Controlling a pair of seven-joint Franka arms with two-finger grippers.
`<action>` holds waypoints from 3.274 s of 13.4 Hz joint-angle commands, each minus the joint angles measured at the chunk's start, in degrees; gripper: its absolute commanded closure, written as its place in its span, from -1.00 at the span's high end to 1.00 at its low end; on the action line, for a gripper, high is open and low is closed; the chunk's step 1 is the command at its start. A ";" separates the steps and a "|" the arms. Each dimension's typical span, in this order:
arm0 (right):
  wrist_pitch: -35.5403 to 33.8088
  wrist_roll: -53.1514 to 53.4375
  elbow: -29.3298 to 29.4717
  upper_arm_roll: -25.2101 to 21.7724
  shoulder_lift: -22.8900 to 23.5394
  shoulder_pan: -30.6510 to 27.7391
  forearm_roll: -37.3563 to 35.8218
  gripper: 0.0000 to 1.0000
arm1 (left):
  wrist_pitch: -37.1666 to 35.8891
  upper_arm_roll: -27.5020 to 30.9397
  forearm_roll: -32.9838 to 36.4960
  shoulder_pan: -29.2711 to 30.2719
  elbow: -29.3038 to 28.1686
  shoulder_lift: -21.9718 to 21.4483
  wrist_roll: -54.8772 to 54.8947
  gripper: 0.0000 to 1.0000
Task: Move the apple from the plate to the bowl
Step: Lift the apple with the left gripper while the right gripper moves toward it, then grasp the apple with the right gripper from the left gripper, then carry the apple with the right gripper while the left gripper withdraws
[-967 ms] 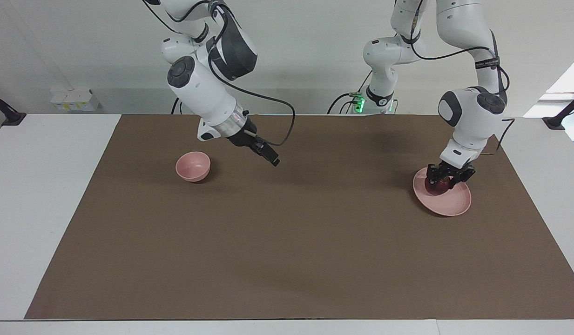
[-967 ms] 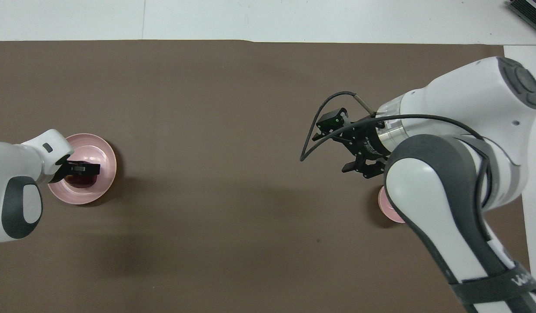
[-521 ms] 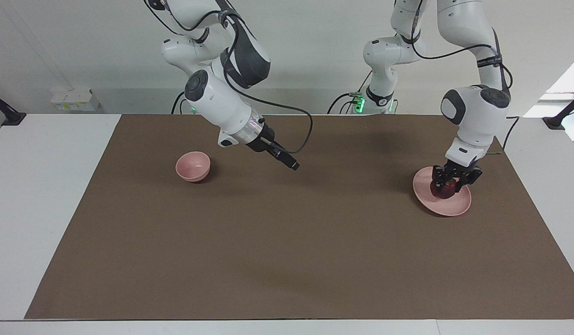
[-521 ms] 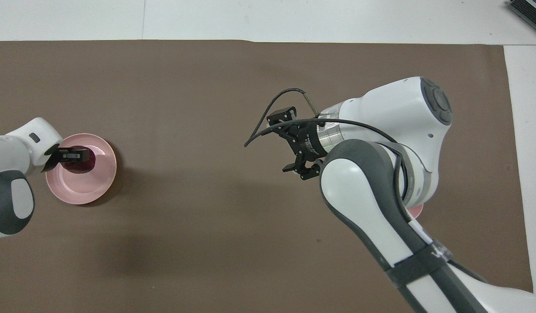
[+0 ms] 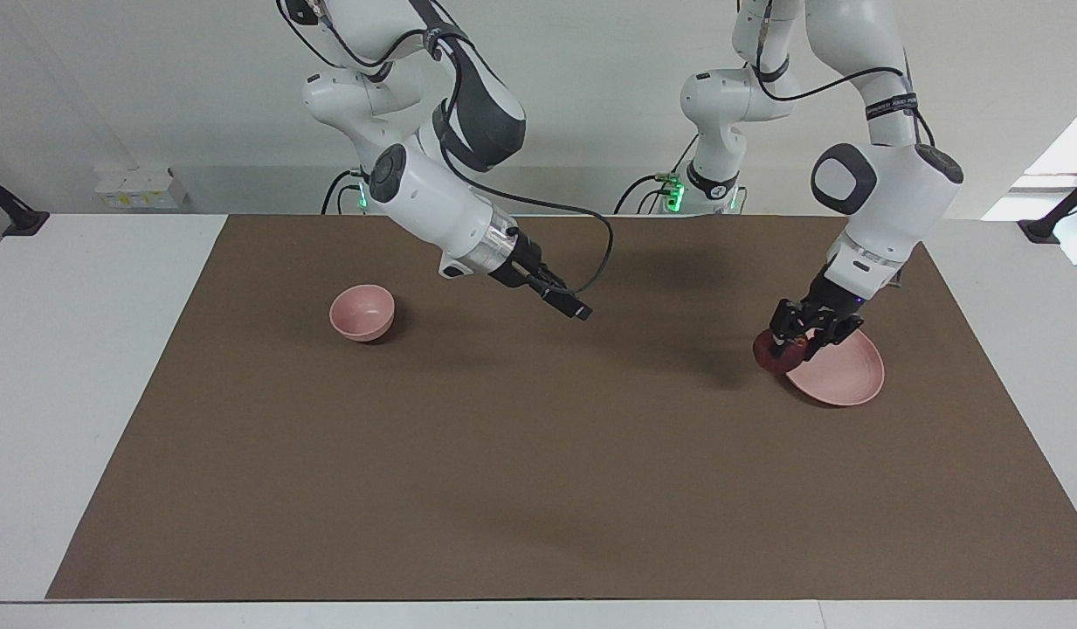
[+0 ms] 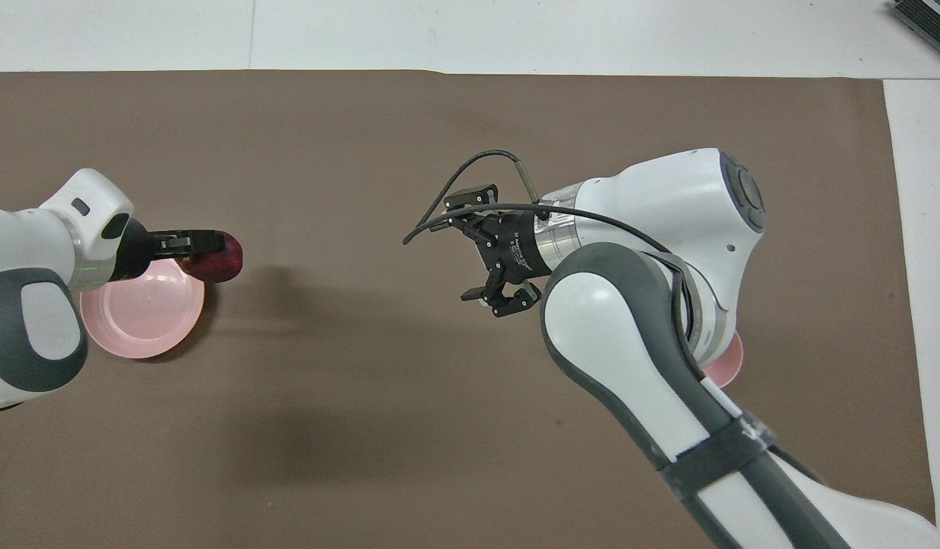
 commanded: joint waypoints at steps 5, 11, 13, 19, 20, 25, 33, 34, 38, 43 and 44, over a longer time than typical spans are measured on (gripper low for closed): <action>5.00 3.69 0.91 0.08 2.24 3.10 5.32 1.00 | 1.45 0.33 -5.12 -13.17 0.53 -0.54 -13.80 -1.00; 6.49 3.78 0.91 0.08 3.39 3.54 7.97 1.00 | 13.31 -1.95 -5.30 -19.96 0.79 0.07 -28.05 -1.00; 6.50 3.78 0.82 0.08 3.73 3.54 8.15 1.00 | 12.27 -2.75 -5.39 -19.96 0.79 -1.15 -29.55 -1.00; 5.53 3.78 0.65 0.08 6.11 2.48 8.41 1.00 | 12.18 -4.42 -5.39 -20.05 0.79 -3.79 -33.69 -1.00; 5.97 3.86 0.65 0.08 6.63 2.92 9.37 1.00 | 12.18 -4.85 -5.39 -20.31 0.79 -3.97 -34.82 -1.00; 6.41 3.61 0.91 0.08 6.64 3.45 12.10 1.00 | 12.18 -5.65 -5.39 -21.19 0.79 -4.15 -36.24 -1.00; 6.41 2.11 1.26 0.08 6.72 3.45 12.19 -1.00 | 9.36 -5.38 -4.43 -21.01 2.54 -3.54 -35.45 1.00; 6.41 2.11 1.26 0.08 6.64 3.45 12.19 -1.00 | 9.01 -5.30 -4.25 -20.58 2.90 -3.36 -35.36 1.00; 5.62 1.93 1.26 -0.01 6.29 3.19 11.84 -1.00 | 2.79 -5.03 3.11 -17.69 6.93 -1.86 -35.10 1.00; 2.47 1.58 1.17 -0.71 4.53 2.22 8.17 -1.00 | -9.95 -4.86 6.65 -8.64 10.37 -2.39 -24.93 1.00; 2.11 1.67 1.17 -0.71 4.09 1.96 4.93 -1.00 | -11.28 -4.77 6.91 -7.32 10.28 -2.39 -22.81 1.00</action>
